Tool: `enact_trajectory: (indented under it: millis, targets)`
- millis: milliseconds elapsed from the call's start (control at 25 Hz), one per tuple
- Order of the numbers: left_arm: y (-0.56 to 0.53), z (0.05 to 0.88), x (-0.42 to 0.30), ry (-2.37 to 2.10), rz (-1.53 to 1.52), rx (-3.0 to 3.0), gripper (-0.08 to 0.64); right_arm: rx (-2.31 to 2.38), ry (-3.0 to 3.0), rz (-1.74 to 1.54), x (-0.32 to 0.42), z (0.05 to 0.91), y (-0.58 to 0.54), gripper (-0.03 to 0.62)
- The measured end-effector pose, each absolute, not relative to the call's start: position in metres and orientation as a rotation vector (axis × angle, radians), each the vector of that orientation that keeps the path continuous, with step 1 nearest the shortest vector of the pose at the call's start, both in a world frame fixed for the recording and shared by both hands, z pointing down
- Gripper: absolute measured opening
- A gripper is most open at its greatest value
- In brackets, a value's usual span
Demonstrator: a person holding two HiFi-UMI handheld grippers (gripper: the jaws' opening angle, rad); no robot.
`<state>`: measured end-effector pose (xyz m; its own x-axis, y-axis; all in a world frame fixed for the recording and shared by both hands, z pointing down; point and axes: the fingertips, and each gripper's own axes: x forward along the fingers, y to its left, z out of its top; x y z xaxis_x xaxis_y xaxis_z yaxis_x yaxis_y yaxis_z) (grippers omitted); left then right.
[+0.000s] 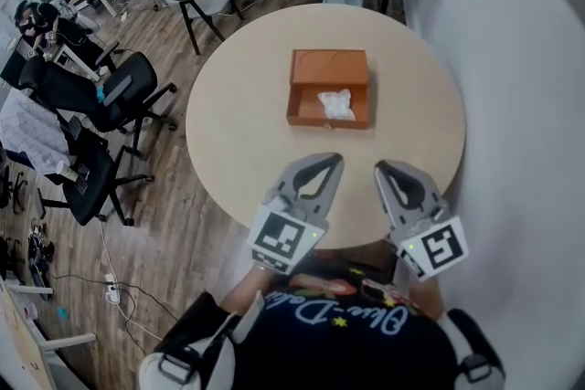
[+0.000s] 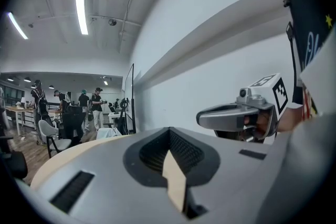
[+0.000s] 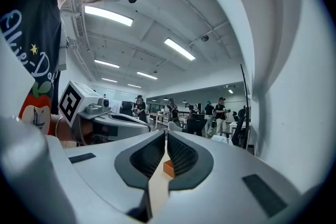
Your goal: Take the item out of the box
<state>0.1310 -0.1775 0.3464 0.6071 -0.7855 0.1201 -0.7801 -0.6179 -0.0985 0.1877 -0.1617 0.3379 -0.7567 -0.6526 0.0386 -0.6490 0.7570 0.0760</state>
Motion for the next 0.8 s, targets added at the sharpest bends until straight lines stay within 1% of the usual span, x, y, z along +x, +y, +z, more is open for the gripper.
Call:
enact_trajectory:
  millis: [800]
  targets:
    - [-0.254, 0.377, 0.074, 1.472, -0.244, -2.811, -0.015, 1.018, -2.661, -0.088, 0.151, 0.376, -0.263, -0.002]
